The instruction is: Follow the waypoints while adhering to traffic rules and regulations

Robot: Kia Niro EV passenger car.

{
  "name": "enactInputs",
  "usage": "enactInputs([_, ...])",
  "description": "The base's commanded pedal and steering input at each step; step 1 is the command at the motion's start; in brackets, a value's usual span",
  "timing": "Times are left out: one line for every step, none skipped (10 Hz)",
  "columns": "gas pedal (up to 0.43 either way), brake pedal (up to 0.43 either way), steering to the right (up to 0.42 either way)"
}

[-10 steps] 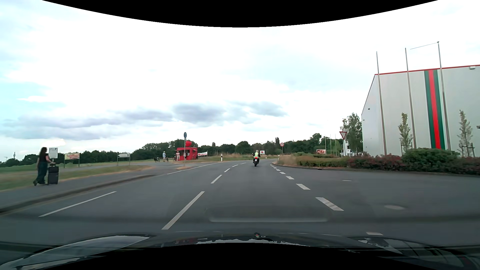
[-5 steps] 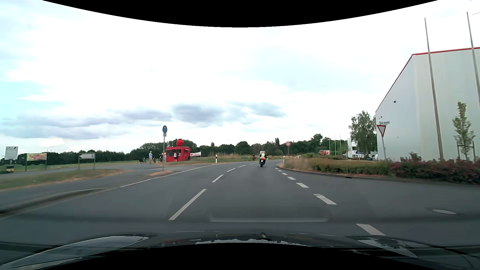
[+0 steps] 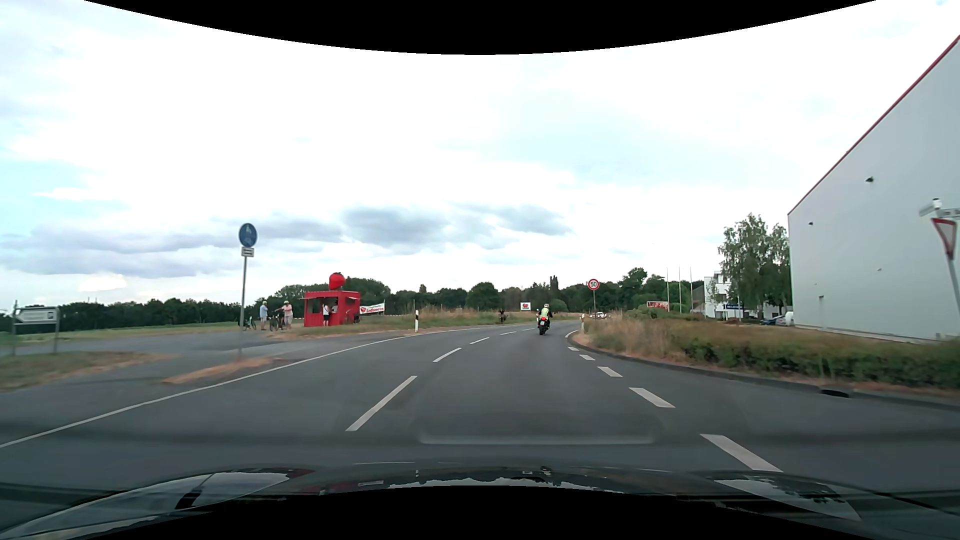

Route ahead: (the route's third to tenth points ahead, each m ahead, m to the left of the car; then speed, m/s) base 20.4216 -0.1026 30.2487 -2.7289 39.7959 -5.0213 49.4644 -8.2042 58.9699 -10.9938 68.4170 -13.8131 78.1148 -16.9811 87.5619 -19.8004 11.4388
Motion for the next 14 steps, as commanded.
enactInputs([0.189,0.0,0.01])
enactInputs([0.189,0.0,0.014])
enactInputs([0.189,0.0,0.019])
enactInputs([0.189,0.0,0.023])
enactInputs([0.189,0.0,0.024])
enactInputs([0.189,0.0,0.025])
enactInputs([0.189,0.0,0.027])
enactInputs([0.189,0.0,0.036])
enactInputs([0.189,0.0,0.053])
enactInputs([0.189,0.0,0.065])
enactInputs([0.189,0.0,0.069])
enactInputs([0.189,0.0,0.073])
enactInputs([0.189,0.0,0.074])
enactInputs([0.189,0.0,0.074])
